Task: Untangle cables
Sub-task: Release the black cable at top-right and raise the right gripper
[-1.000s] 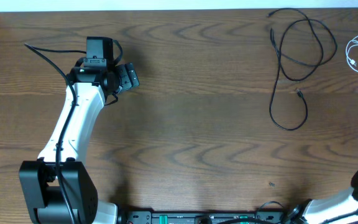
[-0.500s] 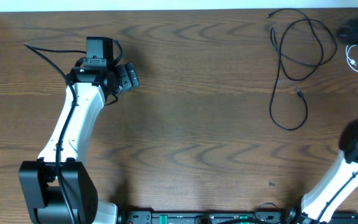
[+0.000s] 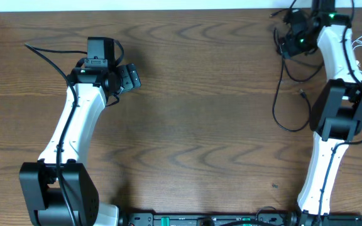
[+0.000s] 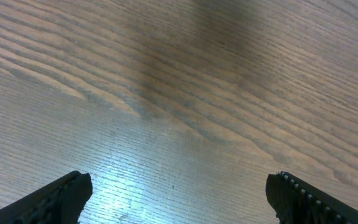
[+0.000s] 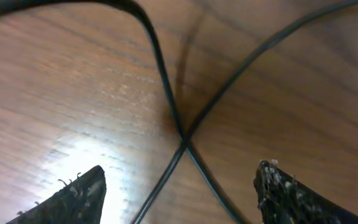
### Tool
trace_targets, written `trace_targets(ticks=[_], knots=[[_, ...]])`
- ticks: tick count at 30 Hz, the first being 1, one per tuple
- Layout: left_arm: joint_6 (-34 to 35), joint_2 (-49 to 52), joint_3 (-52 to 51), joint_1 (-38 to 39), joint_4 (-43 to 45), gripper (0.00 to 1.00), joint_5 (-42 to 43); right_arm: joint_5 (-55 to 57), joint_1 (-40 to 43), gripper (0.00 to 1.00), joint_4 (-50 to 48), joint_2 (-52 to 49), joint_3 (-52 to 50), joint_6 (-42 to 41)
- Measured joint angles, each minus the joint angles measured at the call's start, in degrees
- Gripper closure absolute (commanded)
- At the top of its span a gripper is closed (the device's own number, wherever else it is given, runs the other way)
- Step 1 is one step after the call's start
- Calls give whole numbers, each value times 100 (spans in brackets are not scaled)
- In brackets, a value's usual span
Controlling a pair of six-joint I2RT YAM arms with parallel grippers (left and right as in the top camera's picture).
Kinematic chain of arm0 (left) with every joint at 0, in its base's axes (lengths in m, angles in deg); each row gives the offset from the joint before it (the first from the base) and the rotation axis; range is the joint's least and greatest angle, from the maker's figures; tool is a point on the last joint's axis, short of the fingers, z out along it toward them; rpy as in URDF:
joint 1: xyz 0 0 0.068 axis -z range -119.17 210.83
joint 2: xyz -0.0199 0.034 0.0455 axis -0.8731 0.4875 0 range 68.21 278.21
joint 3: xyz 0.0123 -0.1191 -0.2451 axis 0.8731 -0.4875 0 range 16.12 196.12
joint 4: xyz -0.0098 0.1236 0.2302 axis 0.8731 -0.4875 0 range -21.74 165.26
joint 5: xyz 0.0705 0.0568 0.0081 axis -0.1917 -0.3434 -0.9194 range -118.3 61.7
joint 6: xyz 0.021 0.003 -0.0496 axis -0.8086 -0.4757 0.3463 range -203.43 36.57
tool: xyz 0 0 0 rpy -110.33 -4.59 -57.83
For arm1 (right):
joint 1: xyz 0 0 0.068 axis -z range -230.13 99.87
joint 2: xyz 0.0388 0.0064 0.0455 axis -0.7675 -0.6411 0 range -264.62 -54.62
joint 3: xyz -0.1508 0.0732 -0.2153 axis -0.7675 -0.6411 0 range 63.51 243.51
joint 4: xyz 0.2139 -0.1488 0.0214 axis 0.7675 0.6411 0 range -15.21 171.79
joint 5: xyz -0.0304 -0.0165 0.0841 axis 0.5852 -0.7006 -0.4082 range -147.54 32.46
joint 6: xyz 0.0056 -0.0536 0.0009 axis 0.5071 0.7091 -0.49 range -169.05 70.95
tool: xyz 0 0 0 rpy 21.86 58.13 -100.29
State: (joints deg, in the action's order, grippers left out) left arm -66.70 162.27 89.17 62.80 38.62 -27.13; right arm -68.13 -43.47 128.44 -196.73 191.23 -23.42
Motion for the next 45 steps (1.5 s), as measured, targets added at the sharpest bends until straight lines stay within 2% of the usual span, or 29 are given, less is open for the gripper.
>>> trace_targets(ticks=[3, 9, 12, 22, 24, 27, 29, 39, 45], knots=[[0, 0, 0, 0, -2, 5, 0, 66, -33, 32, -149, -140, 0, -9], [0, 0, 0, 0, -4, 5, 2, 144, -109, 49, -417, -254, 0, -94], [0, 0, 0, 0, -2, 5, 0, 149, -157, 54, -468, -295, 0, -219], [0, 0, 0, 0, -2, 5, 0, 280, -179, 64, -494, -498, 0, -468], [0, 0, 0, 0, -4, 5, 0, 332, -181, 69, -476, -498, 0, -503], [0, 0, 0, 0, -2, 5, 0, 501, -195, 85, -304, -498, 22, -575], [0, 0, 0, 0, -2, 5, 0, 715, -199, 99, -184, -498, 59, -673], [0, 0, 0, 0, -2, 5, 0, 3191, -83, 99, 127, -525, 79, -1696], [0, 0, 0, 0, -2, 5, 0, 3762, 505, 99, 522, -514, 79, -2026]])
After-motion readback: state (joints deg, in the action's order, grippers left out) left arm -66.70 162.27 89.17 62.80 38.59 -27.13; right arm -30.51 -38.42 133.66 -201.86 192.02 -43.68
